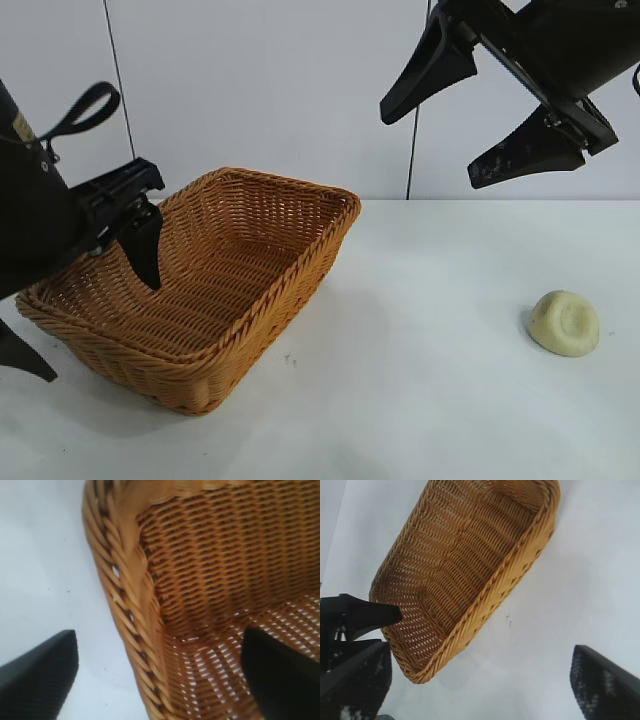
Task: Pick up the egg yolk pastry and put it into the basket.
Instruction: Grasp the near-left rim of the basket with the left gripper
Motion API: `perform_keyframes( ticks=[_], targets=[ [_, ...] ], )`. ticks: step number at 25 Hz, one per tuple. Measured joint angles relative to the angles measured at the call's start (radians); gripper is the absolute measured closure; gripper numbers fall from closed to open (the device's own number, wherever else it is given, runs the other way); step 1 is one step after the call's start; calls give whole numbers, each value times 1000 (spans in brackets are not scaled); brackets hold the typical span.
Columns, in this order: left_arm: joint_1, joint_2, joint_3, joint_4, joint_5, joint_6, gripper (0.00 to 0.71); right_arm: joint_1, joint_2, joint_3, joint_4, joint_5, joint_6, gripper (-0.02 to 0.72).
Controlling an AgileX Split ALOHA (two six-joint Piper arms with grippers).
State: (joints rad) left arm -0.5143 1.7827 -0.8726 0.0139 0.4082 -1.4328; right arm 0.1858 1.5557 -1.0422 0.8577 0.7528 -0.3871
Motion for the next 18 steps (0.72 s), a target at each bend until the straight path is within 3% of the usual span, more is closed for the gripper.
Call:
perform_keyframes(
  ticks=[3, 5, 8, 14, 18],
  targets=[
    [0, 5, 0, 0, -9, 0, 80, 0, 0, 0, -6, 4, 0, 12],
    [1, 5, 0, 0, -10, 0, 123, 0, 0, 0, -7, 4, 0, 12],
    [17, 5, 0, -1, -4, 0, 246, 0, 0, 0, -7, 5, 0, 12],
    [66, 5, 0, -9, 64, -9, 582, 0, 0, 0, -7, 6, 0, 12],
    [77, 4, -2, -14, 58, 0, 625, 0, 0, 0, -7, 6, 0, 12]
  ],
)
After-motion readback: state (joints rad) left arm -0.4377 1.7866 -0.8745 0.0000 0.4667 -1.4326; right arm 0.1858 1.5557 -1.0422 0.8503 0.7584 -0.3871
